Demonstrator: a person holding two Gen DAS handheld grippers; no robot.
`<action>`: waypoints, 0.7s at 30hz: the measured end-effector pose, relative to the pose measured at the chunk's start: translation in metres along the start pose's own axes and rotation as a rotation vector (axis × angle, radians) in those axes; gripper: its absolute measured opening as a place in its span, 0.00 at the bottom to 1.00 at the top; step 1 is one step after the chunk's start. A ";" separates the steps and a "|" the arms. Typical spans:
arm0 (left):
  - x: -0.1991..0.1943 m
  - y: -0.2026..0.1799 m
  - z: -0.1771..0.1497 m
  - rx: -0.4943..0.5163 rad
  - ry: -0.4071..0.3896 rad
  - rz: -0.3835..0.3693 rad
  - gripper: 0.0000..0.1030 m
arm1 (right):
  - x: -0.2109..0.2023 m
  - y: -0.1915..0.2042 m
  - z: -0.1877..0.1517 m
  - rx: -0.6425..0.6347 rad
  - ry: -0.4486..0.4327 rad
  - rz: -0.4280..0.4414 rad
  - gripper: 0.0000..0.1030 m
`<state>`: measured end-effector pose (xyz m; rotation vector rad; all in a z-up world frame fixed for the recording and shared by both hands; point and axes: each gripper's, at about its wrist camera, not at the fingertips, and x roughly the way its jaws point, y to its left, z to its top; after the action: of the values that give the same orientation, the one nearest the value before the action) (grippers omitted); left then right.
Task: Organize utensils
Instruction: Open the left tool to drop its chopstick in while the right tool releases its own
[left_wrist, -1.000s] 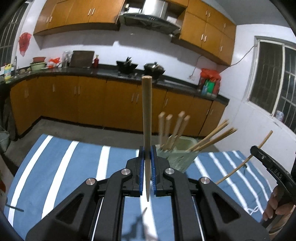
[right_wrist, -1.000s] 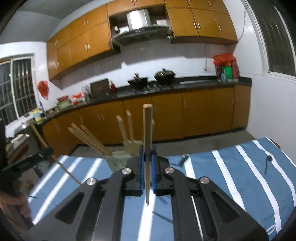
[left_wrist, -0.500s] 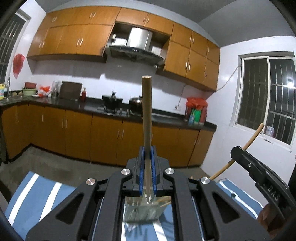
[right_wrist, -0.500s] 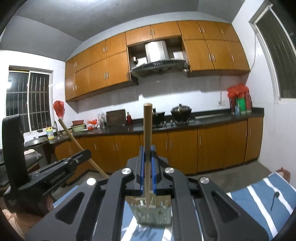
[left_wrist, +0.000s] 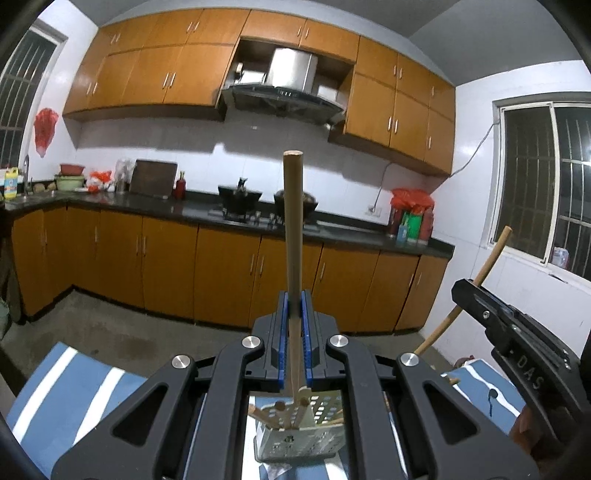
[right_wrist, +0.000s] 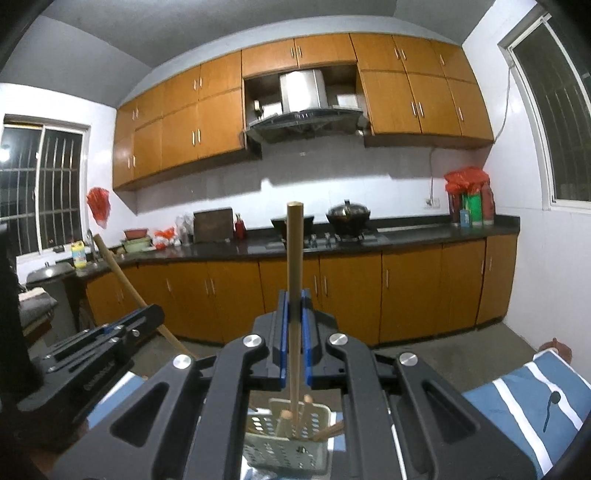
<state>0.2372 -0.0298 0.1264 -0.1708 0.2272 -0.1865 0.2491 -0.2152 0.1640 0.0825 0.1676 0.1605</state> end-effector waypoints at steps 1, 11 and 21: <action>0.002 0.002 -0.003 -0.006 0.012 0.001 0.07 | 0.004 -0.002 -0.003 0.001 0.011 -0.004 0.08; 0.003 0.010 -0.003 -0.030 0.052 -0.022 0.13 | 0.005 -0.013 -0.013 0.027 0.042 0.006 0.15; -0.014 0.016 0.008 -0.055 0.022 -0.019 0.36 | -0.022 -0.023 -0.006 0.051 0.010 0.016 0.29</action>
<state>0.2284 -0.0099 0.1334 -0.2255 0.2531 -0.2010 0.2307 -0.2409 0.1598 0.1340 0.1811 0.1731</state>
